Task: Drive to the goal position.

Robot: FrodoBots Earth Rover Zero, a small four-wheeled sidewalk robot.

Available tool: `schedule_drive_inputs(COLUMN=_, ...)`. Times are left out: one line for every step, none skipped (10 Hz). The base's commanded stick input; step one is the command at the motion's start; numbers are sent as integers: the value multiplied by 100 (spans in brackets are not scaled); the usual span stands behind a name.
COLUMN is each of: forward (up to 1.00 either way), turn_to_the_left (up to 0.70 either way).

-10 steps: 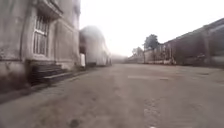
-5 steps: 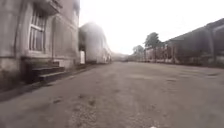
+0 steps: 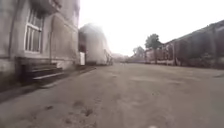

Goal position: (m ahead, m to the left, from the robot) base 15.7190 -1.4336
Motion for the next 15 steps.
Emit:
schedule_drive_inputs(forward=50, turn_to_the_left=0)
schedule_drive_inputs(forward=50, turn_to_the_left=0)
schedule_drive_inputs(forward=50, turn_to_the_left=0)
schedule_drive_inputs(forward=50, turn_to_the_left=0)
schedule_drive_inputs(forward=50, turn_to_the_left=0)
schedule_drive_inputs(forward=50, turn_to_the_left=0)
schedule_drive_inputs(forward=50, turn_to_the_left=0)
schedule_drive_inputs(forward=50, turn_to_the_left=0)
schedule_drive_inputs(forward=50, turn_to_the_left=0)
schedule_drive_inputs(forward=50, turn_to_the_left=0)
schedule_drive_inputs(forward=50, turn_to_the_left=0)
schedule_drive_inputs(forward=50, turn_to_the_left=0)
schedule_drive_inputs(forward=50, turn_to_the_left=0)
schedule_drive_inputs(forward=50, turn_to_the_left=0)
schedule_drive_inputs(forward=50, turn_to_the_left=0)
